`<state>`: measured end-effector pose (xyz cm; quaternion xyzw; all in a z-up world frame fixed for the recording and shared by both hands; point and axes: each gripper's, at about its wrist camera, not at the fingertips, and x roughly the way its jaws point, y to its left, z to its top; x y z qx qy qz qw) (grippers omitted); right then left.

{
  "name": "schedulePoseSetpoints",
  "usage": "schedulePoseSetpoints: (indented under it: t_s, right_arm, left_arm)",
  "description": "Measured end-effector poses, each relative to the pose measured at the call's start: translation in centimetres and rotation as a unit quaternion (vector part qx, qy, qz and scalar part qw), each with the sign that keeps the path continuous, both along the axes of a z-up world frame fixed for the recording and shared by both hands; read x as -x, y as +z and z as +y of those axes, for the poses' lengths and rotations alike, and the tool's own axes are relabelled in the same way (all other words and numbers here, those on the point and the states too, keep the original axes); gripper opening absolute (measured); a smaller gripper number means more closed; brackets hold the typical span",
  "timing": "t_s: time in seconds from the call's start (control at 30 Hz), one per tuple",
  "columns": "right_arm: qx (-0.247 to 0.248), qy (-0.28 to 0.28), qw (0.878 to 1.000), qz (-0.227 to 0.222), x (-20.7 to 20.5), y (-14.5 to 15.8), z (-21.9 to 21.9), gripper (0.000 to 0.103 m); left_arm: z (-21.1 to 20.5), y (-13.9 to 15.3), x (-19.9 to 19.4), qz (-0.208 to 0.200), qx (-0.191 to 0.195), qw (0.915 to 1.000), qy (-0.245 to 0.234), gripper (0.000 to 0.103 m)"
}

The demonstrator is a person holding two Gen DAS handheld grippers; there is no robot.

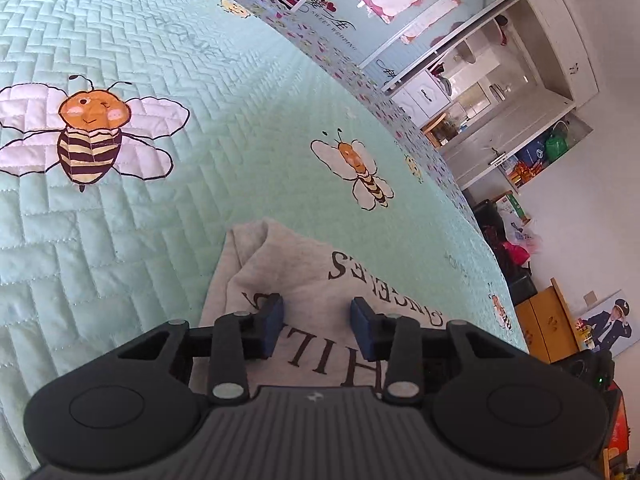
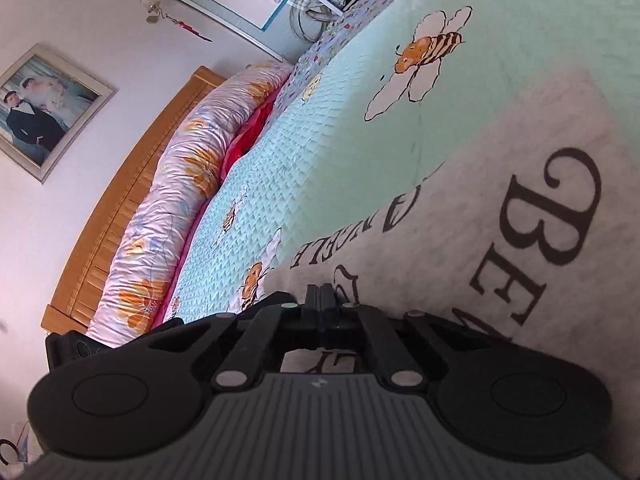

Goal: Fold clothes

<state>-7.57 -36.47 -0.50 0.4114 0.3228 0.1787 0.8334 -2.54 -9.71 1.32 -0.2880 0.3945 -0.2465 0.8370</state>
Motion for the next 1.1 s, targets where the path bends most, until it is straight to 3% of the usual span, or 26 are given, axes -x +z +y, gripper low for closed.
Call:
schedulePoseSetpoints:
  t_s: [0.2,0.27,0.33,0.4,0.47,0.5,0.57,0.63,0.67,0.7,0.77,0.87,1.0,1.1]
  right_arm:
    - [-0.024,-0.003,1.000,0.002,0.5,1.7,-0.5,0.001]
    - [-0.044,-0.009,0.999,-0.008,1.0,3.2,-1.1,0.009]
    - [-0.037,-0.019,0.998,-0.037,1.7,5.3,-1.8,0.010]
    - [0.063,-0.018,0.996,-0.067,2.1,7.9,-1.6,0.010]
    - [0.194,-0.006,0.977,-0.092,2.2,9.8,-0.7,0.010]
    - [0.243,0.001,0.965,-0.100,2.2,10.3,-0.3,0.010]
    - [0.294,0.013,0.951,-0.099,2.0,9.9,-0.2,0.010]
    - [0.332,0.023,0.940,-0.076,1.5,8.3,-0.5,0.009]
    - [0.350,0.030,0.934,-0.065,1.2,7.2,-0.6,0.005]
    - [0.355,0.033,0.933,-0.059,0.9,5.9,-0.9,0.004]
    - [0.329,0.021,0.942,-0.067,1.3,4.6,-1.6,0.002]
    - [0.330,0.020,0.941,-0.074,1.7,4.5,-1.6,0.002]
    - [0.300,0.019,0.951,-0.075,2.1,6.2,-2.7,0.003]
    - [0.266,0.016,0.958,-0.107,4.2,8.7,-2.8,0.010]
  left_arm:
    - [0.7,2.0,-0.1,0.008,-0.017,0.9998,-0.007,0.040]
    - [1.2,4.1,0.5,-0.003,-0.017,0.9999,0.002,0.040]
    - [1.1,6.5,1.1,-0.033,-0.019,0.9993,-0.005,0.040]
    - [-0.3,8.8,1.7,-0.084,-0.075,0.9935,-0.015,0.040]
    - [-2.5,10.1,1.6,-0.112,-0.127,0.9848,-0.039,0.040]
    - [-3.1,10.0,1.1,-0.105,-0.120,0.9856,-0.057,0.040]
    - [-4.7,8.9,-0.3,-0.086,-0.143,0.9829,-0.078,0.040]
    - [-6.5,6.4,-1.8,-0.080,-0.224,0.9677,-0.084,0.041]
    - [-6.3,4.8,-2.5,-0.069,-0.221,0.9685,-0.091,0.042]
    - [-6.1,4.4,-2.5,-0.073,-0.220,0.9683,-0.093,0.043]
    - [-5.7,3.9,-2.2,-0.083,-0.219,0.9674,-0.097,0.043]
    - [-5.2,3.9,-1.8,-0.086,-0.211,0.9698,-0.088,0.043]
    - [-4.4,5.3,-1.2,-0.086,-0.186,0.9758,-0.077,0.042]
    - [-3.8,7.3,0.7,-0.103,-0.166,0.9773,-0.082,0.043]
